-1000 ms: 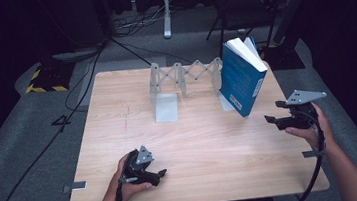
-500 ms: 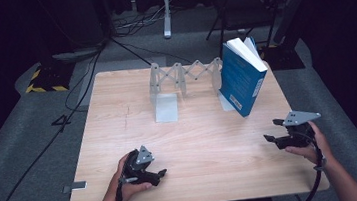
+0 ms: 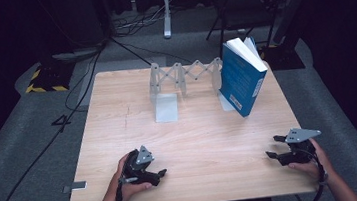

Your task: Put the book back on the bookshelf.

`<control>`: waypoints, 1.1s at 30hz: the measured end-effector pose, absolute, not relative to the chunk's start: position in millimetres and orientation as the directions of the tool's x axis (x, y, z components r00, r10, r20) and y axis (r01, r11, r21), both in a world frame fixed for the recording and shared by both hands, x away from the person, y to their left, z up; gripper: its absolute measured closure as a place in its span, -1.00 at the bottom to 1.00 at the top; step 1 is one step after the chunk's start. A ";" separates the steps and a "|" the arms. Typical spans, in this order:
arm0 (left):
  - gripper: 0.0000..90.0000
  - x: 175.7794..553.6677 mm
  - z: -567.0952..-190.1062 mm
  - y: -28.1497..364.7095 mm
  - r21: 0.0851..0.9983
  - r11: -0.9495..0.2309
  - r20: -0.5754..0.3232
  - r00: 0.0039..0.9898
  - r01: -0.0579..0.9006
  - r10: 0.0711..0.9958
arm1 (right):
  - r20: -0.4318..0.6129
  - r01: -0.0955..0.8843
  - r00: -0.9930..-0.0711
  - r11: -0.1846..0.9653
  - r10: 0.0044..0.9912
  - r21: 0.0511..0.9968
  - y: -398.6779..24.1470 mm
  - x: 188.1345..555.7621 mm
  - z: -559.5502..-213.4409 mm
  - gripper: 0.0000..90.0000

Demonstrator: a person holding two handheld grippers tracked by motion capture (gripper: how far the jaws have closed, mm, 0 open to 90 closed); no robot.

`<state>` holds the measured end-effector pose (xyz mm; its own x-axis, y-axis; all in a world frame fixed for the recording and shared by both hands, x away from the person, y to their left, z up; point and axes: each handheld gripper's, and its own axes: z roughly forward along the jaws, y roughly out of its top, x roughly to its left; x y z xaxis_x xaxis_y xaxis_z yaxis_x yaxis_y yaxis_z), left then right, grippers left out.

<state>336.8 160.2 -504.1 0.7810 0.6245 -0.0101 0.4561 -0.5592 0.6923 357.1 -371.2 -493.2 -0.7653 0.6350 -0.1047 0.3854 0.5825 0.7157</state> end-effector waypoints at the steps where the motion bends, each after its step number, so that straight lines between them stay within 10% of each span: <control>1: -0.64 336.8 -504.1 160.2 0.692 -0.559 -0.011 0.781 0.457 0.625 | -0.090 0.399 -0.759 0.570 0.644 0.718 -374.9 354.7 -496.8 -0.36; 33: -0.64 334.9 -504.2 159.6 0.691 -0.550 -0.014 0.770 0.469 0.638 | -0.007 0.471 -0.703 0.473 0.711 0.744 -392.7 342.3 -504.0 -0.51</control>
<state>334.9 159.6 -504.2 0.7700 0.6379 -0.0142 0.4687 -0.5504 0.6910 342.3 -392.7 -504.0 -0.7031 0.7111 -0.0066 0.4714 0.4731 0.7443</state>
